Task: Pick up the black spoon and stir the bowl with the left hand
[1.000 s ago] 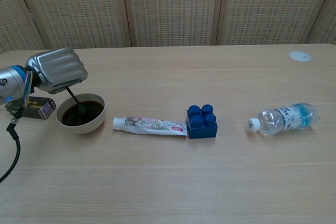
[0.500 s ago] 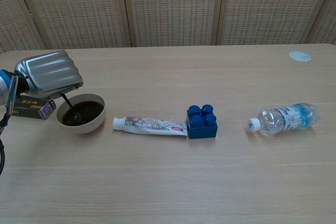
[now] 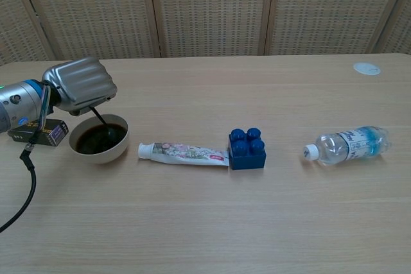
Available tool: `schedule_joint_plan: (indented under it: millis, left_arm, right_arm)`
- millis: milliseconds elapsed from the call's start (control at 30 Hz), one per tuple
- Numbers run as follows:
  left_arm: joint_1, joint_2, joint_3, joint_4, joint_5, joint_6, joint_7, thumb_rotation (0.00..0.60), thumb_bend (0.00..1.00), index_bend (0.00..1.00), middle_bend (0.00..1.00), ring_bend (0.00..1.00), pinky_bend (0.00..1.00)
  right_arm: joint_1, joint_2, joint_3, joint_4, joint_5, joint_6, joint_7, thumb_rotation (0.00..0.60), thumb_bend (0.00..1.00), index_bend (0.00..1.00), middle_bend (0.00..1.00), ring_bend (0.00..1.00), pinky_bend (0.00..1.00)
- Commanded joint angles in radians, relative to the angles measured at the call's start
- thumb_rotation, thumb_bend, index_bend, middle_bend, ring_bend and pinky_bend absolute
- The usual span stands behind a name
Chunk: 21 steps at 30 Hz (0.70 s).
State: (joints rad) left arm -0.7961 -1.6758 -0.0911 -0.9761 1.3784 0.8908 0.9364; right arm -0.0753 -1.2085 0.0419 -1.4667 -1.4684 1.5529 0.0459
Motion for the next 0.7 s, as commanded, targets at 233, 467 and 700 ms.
schedule_joint_plan:
  millis: [233,467,700]
  left_arm:
    - [0.018,0.014,0.015,0.013,-0.013,0.007,-0.018,0.600,0.39,0.68,0.96,0.85,0.78]
    - [0.048,0.074,0.057,-0.049,0.018,0.034,-0.043,0.600,0.39,0.68,0.96,0.85,0.78]
    - [0.053,0.115,0.086,-0.133,0.063,0.057,-0.065,0.600,0.39,0.68,0.96,0.85,0.78]
  right_arm:
    - [-0.001,0.002,0.000,-0.001,-0.002,0.001,-0.001,0.600,0.19,0.22,0.08,0.00,0.00]
    - [0.003,-0.001,0.000,0.001,-0.008,-0.001,0.004,0.600,0.19,0.22,0.08,0.00,0.00]
    - [0.005,-0.003,-0.001,0.004,-0.012,-0.001,0.009,0.600,0.19,0.22,0.08,0.00,0.00]
